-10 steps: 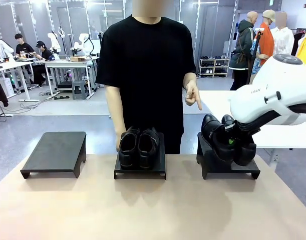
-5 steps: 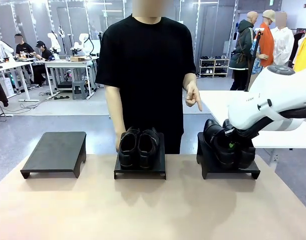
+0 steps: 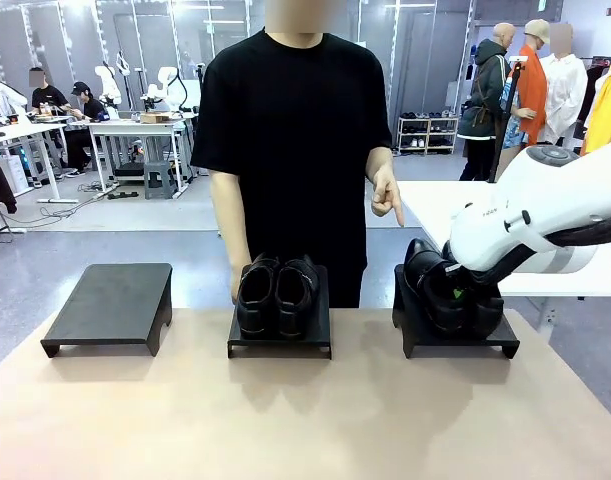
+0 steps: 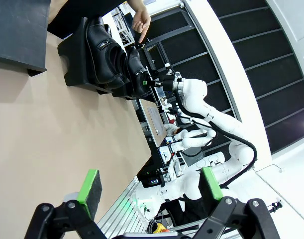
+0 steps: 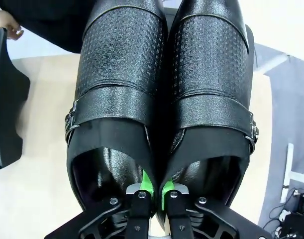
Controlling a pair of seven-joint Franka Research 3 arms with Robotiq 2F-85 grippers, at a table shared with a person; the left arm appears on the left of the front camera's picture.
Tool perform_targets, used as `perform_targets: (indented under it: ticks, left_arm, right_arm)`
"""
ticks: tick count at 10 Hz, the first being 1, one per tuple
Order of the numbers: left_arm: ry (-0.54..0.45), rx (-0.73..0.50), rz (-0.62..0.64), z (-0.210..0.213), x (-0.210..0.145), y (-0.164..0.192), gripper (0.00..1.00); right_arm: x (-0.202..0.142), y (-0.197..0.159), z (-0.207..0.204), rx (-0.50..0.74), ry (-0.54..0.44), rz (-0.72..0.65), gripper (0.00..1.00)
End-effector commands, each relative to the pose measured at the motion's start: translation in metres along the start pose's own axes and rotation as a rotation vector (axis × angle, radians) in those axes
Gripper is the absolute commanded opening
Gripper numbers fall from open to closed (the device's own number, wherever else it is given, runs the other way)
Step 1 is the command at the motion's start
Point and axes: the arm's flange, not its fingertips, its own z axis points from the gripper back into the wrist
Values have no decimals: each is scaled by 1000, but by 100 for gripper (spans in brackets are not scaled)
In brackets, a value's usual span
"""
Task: Place the shoes on the stand as instructed by the person.
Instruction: Pick up another pair of Shoes and place it on the Shoes Stand indicated by the person.
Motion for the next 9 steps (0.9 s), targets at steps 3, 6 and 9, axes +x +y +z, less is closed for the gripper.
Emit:
perform_targets:
  ticks: [3, 6, 9]
  left_arm:
    - [12, -9, -20, 2, -1, -2, 100]
    - [12, -9, -20, 2, -1, -2, 100]
    - [12, -9, -20, 2, -1, -2, 100]
  right_arm:
    - [11, 3, -8, -23, -63, -24, 7]
    - [11, 1, -19, -22, -54, -33, 7]
    - [9, 2, -23, -31, -66, -30, 32]
